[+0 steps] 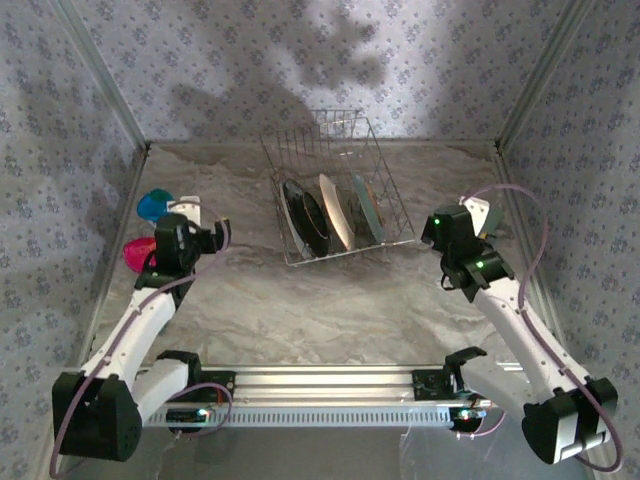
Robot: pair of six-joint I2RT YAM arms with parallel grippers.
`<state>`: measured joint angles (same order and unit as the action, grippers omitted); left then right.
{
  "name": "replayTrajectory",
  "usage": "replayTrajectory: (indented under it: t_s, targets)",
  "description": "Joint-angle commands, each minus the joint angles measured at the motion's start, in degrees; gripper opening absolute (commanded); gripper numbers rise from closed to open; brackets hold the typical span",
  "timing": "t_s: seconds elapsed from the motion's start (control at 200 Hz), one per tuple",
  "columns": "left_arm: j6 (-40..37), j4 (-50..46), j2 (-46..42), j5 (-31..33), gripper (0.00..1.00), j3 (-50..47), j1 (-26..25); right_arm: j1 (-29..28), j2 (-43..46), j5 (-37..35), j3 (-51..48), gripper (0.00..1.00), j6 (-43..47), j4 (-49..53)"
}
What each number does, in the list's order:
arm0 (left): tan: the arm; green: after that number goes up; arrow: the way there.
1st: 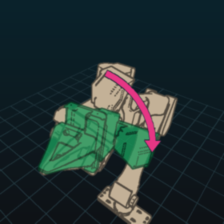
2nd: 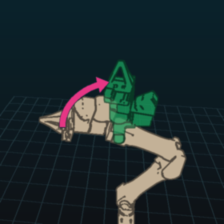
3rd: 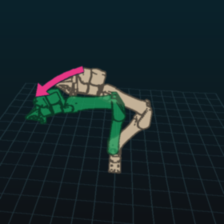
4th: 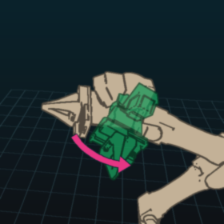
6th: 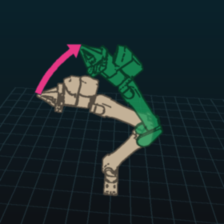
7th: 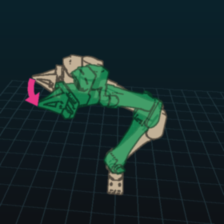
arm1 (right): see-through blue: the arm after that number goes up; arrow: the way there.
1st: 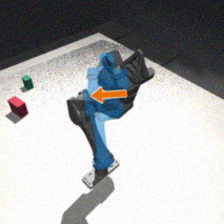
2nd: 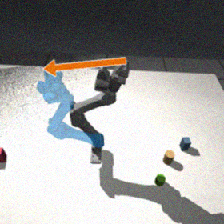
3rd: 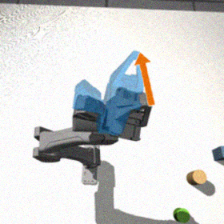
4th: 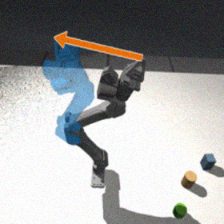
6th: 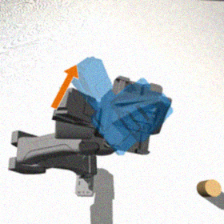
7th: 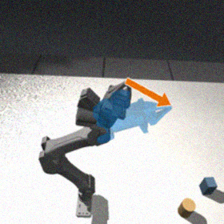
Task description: Load the plates into the dish rack
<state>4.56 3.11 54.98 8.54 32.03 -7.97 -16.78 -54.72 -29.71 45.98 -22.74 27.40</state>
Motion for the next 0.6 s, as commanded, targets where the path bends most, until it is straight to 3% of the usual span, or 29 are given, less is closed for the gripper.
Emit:
replayTrajectory:
  t_s: [0.0, 0.08, 0.185, 0.315, 0.595]
  targets:
    - [0.81, 10.05, -2.01, 5.49, 0.99, -3.70, -0.34, 3.16, 1.60, 14.03, -4.48, 1.00, 16.19, -13.10]
    - [0.28, 12.46, -2.03, 6.60, 0.99, -6.32, -0.31, 5.86, 2.54, 14.74, -7.45, 1.00, 14.22, -17.20]
    - [-0.06, 19.32, -1.13, 8.93, 0.99, -10.20, -0.29, 11.43, 3.24, 21.40, -13.35, 1.00, 13.69, -28.32]
    - [-0.84, 22.73, 2.65, 10.59, 0.99, -11.62, -0.12, 15.83, -1.13, 25.37, -16.76, 0.99, 15.42, -36.33]
    - [-2.70, 34.70, 13.34, 10.62, 0.99, -14.06, 0.45, 20.51, -10.36, 25.30, -23.55, 1.00, 15.56, -51.47]
